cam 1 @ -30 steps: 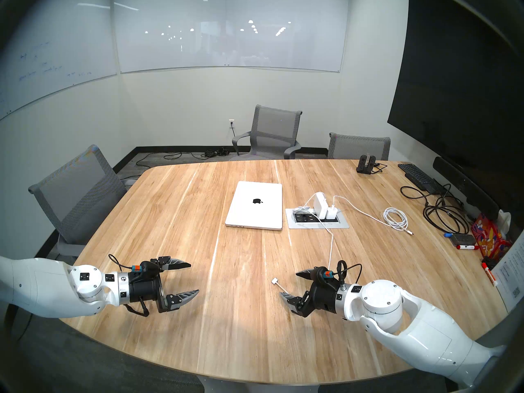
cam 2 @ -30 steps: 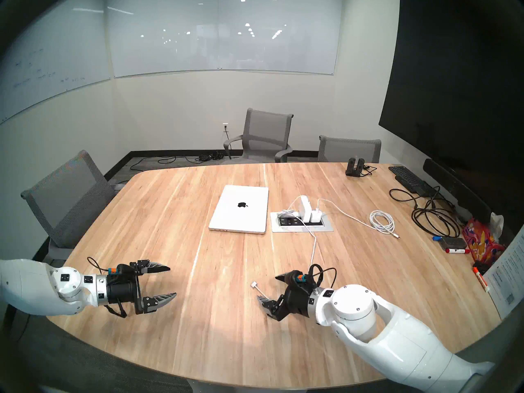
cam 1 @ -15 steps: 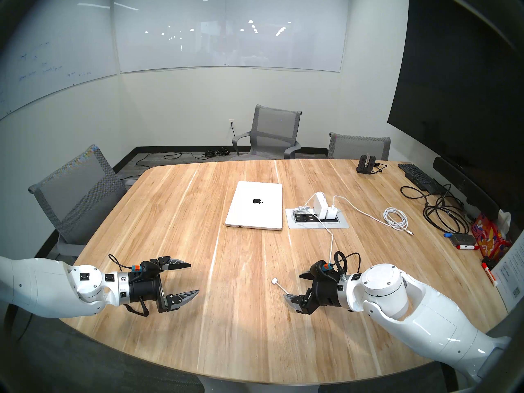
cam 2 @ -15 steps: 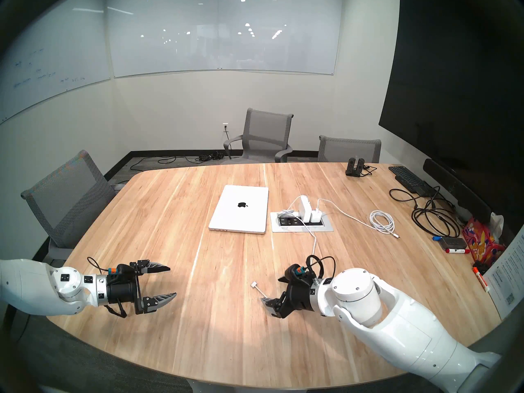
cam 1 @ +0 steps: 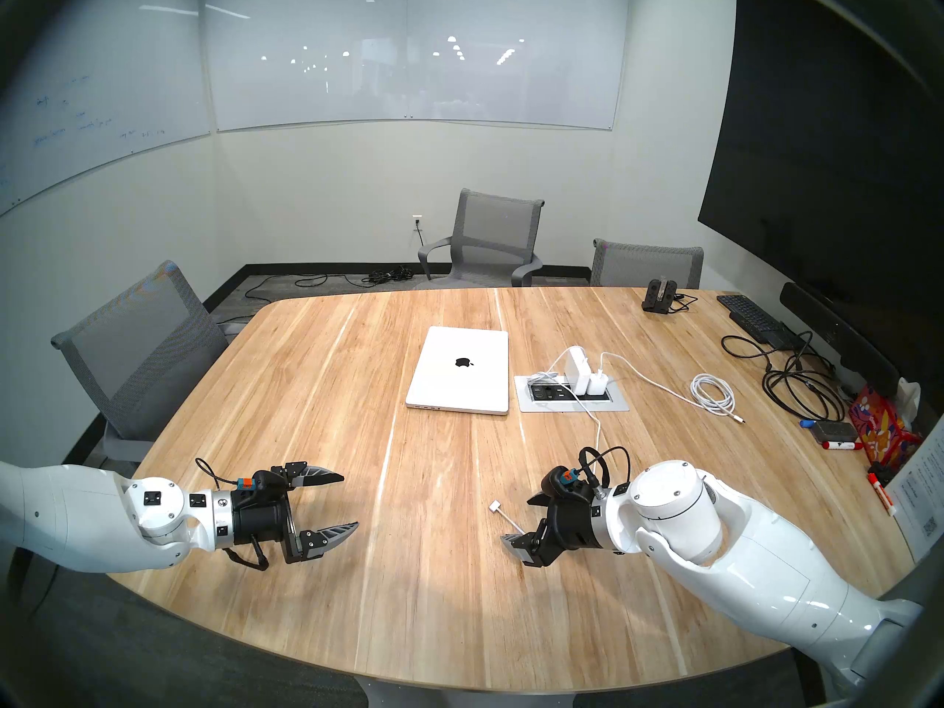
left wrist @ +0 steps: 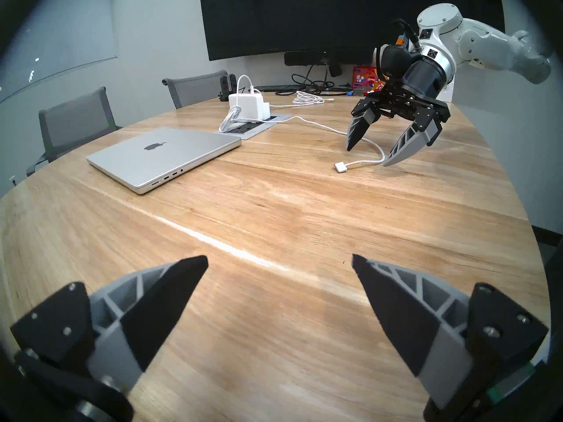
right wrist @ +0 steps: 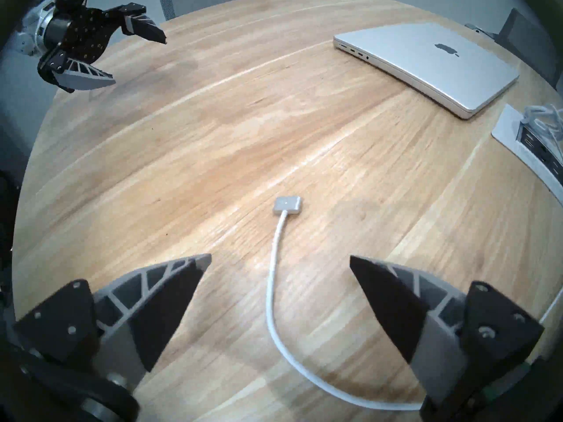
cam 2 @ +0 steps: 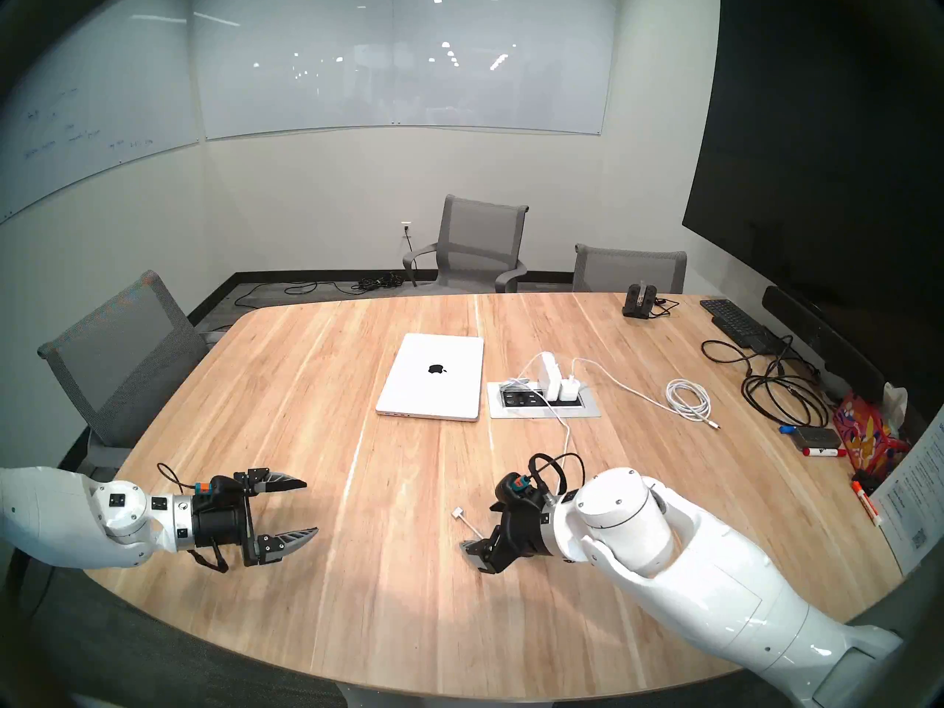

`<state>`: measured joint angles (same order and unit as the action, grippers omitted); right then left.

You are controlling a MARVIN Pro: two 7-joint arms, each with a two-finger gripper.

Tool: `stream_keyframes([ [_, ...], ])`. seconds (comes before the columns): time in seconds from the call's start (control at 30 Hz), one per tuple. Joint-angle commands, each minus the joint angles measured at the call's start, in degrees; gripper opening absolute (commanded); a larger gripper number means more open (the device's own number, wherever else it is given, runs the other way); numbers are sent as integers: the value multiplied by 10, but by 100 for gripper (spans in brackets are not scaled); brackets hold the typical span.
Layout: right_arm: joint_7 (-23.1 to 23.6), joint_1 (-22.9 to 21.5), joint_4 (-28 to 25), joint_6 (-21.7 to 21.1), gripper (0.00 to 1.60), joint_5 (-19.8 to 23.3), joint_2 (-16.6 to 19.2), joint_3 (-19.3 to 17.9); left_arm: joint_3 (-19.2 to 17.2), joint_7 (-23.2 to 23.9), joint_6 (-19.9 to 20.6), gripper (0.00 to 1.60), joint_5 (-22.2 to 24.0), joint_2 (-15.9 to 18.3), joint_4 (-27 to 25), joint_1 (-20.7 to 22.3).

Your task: Plug the charging cable into the port of a MacBook

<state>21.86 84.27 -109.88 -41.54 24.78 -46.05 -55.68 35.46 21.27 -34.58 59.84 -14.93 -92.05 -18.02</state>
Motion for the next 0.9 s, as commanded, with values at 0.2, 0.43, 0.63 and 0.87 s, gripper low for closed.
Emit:
stream_keyframes([
  [0.2, 13, -35, 0, -29, 160, -25, -6, 23, -4, 0, -1, 160, 0, 0, 0, 4],
  [0.43, 29, -42, 3, -30, 160, -35, 0, 31, -4, 0, -1, 160, 0, 0, 0, 4],
  [0.63, 38, -48, 6, -32, 160, -41, 1, 33, -4, 0, -1, 160, 0, 0, 0, 4],
  [0.87, 53, -59, 20, -30, 160, -47, 0, 35, -4, 0, -1, 160, 0, 0, 0, 4],
])
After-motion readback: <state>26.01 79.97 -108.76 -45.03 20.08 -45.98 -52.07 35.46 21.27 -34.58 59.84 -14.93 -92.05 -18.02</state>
